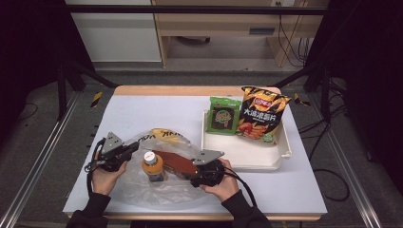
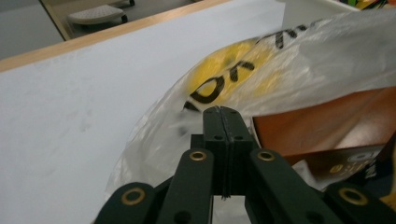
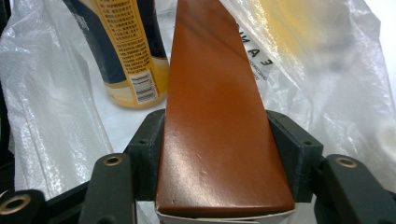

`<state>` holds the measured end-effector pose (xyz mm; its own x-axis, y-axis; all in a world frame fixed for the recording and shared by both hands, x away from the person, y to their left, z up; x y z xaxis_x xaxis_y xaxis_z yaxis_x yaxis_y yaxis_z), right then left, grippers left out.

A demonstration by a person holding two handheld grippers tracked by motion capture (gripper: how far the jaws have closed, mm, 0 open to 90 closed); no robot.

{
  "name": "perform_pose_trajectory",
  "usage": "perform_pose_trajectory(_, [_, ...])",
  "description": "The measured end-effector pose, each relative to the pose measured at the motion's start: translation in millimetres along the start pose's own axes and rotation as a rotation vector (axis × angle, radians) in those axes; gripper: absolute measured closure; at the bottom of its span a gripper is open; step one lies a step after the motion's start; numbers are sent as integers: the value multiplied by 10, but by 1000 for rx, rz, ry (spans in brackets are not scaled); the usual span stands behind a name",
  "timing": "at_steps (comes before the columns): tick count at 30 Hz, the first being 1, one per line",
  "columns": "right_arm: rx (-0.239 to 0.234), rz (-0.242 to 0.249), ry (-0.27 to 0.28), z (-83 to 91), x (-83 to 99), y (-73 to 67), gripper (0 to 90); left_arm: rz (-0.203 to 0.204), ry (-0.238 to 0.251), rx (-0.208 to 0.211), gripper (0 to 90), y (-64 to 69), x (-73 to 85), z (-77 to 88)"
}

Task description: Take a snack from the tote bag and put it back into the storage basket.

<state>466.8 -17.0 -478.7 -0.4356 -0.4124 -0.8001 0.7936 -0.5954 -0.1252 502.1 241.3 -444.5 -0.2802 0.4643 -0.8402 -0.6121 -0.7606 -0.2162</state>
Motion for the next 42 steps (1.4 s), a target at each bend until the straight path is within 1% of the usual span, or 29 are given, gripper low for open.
perform_pose_trajectory(2, [-5, -3, 3, 4, 6, 0, 437, 6, 10, 17, 900, -2, -33, -46])
perform_pose_trajectory(3, [-6, -2, 5, 5, 8, 2, 437, 4, 0, 23, 900, -10, -44, -96])
perform_pose_trajectory(7, [-15, 10, 7, 38, 12, 3, 437, 1, -61, 26, 900, -33, -9, -310])
perform_pose_trajectory(11, [-25, 19, 20, 89, 12, -1, 438, -12, -137, 17, 900, -67, 90, -486])
perform_pose_trajectory(13, [-33, 28, 31, 129, 9, 5, 438, -11, -165, 13, 900, -79, 139, -564])
perform_pose_trajectory(14, [-37, 27, 35, 146, 8, 6, 438, -18, -187, 10, 900, -82, 170, -606])
perform_pose_trajectory(15, [-45, 30, 44, 176, 4, 12, 438, -21, -198, 15, 900, -78, 190, -640])
perform_pose_trajectory(18, [-59, 28, 62, 250, -6, 25, 438, -37, -233, 21, 900, -58, 245, -712])
perform_pose_trajectory(21, [-65, 12, 89, 317, -29, 44, 438, -37, -245, 25, 900, -35, 295, -747])
perform_pose_trajectory(24, [-79, 6, 96, 358, -52, 53, 438, -36, -257, 34, 900, -17, 344, -761])
perform_pose_trajectory(29, [-99, 0, 111, 419, -86, 52, 439, -28, -253, 29, 900, -17, 343, -775])
perform_pose_trajectory(32, [-101, -2, 112, 449, -93, 60, 439, -28, -255, 31, 900, -22, 347, -769])
perform_pose_trajectory(33, [-92, 5, 109, 450, -90, 59, 439, -27, -257, 26, 900, -24, 344, -761])
perform_pose_trajectory(34, [-86, 8, 105, 442, -84, 55, 439, -23, -244, 24, 900, -31, 331, -740])
perform_pose_trajectory(36, [-68, 12, 88, 404, -55, 50, 439, -6, -198, 19, 900, -51, 276, -665])
perform_pose_trajectory(37, [-51, 9, 68, 370, -30, 54, 439, 2, -173, 16, 898, -61, 241, -615])
perform_pose_trajectory(38, [-37, 12, 48, 325, -1, 57, 439, 1, -141, 13, 887, -66, 199, -547])
perform_pose_trajectory(39, [-23, 7, 25, 259, 41, 60, 438, 2, -123, 12, 875, -65, 177, -507])
perform_pose_trajectory(40, [-17, 2, 15, 222, 63, 61, 438, 4, -101, 12, 863, -60, 151, -455])
perform_pose_trajectory(41, [-19, -9, 31, 187, 73, 63, 437, 5, -82, 13, 850, -52, 129, -405])
perform_pose_trajectory(42, [-18, -18, 35, 165, 72, 65, 437, -2, -66, 23, 843, -36, 109, -345])
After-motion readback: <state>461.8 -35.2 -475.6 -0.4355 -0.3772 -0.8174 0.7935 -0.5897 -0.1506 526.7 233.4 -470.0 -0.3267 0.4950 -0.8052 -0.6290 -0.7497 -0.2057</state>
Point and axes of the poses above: each handheld gripper's, and its own axes: z roughly backward along the jaws, x roughly out of its underside, y roughly to its right, the point moved 5 cm from there along -z, roughly forward along the jaws, and after that the axes turned 10 degrees about -z, right-handed, at the moved point
